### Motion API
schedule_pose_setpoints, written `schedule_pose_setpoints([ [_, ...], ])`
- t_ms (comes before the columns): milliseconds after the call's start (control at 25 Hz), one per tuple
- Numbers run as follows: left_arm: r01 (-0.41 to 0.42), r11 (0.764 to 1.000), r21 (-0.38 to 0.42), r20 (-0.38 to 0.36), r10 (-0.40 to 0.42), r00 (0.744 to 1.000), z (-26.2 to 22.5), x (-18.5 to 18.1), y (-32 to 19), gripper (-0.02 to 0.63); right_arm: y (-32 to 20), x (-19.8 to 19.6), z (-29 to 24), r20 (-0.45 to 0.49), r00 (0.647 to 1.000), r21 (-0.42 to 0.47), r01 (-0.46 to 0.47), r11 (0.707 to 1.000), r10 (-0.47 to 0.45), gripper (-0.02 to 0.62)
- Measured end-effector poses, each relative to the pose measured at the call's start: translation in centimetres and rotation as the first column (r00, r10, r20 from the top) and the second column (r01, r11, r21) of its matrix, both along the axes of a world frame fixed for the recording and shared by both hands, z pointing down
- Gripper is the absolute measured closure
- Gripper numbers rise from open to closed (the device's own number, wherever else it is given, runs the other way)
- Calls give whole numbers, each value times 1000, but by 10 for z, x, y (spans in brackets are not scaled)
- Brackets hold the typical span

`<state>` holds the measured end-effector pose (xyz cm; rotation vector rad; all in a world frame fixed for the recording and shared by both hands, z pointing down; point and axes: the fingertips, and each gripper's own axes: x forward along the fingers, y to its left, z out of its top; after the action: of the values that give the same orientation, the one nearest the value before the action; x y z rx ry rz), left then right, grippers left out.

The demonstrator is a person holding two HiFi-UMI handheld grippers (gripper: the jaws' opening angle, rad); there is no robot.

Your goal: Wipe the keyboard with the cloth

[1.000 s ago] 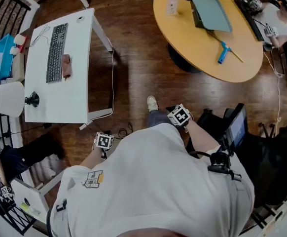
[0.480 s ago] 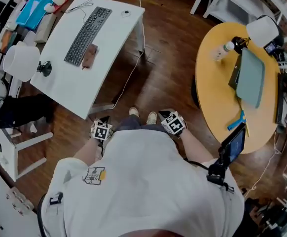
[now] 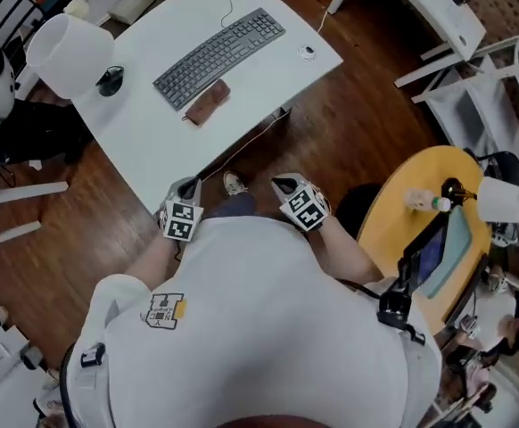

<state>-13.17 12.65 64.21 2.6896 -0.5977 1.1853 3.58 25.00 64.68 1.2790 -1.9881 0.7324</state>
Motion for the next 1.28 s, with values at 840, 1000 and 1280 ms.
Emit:
schedule_pose_setpoints([
  [840, 575, 816, 57, -22, -575, 818, -18, 20, -107, 606, -276, -57, -42, -297, 271, -55, 953, 299, -916, 380],
  [1000, 625, 779, 46, 2, -625, 780, -17, 18, -109, 606, -276, -63, -22, -211, 147, -136, 975, 178, -966, 351],
  [1280, 610, 791, 44, 9, -610, 792, -10, 20, -118, 606, -273, -68, 7, -146, 149, -222, 959, 179, -978, 400],
])
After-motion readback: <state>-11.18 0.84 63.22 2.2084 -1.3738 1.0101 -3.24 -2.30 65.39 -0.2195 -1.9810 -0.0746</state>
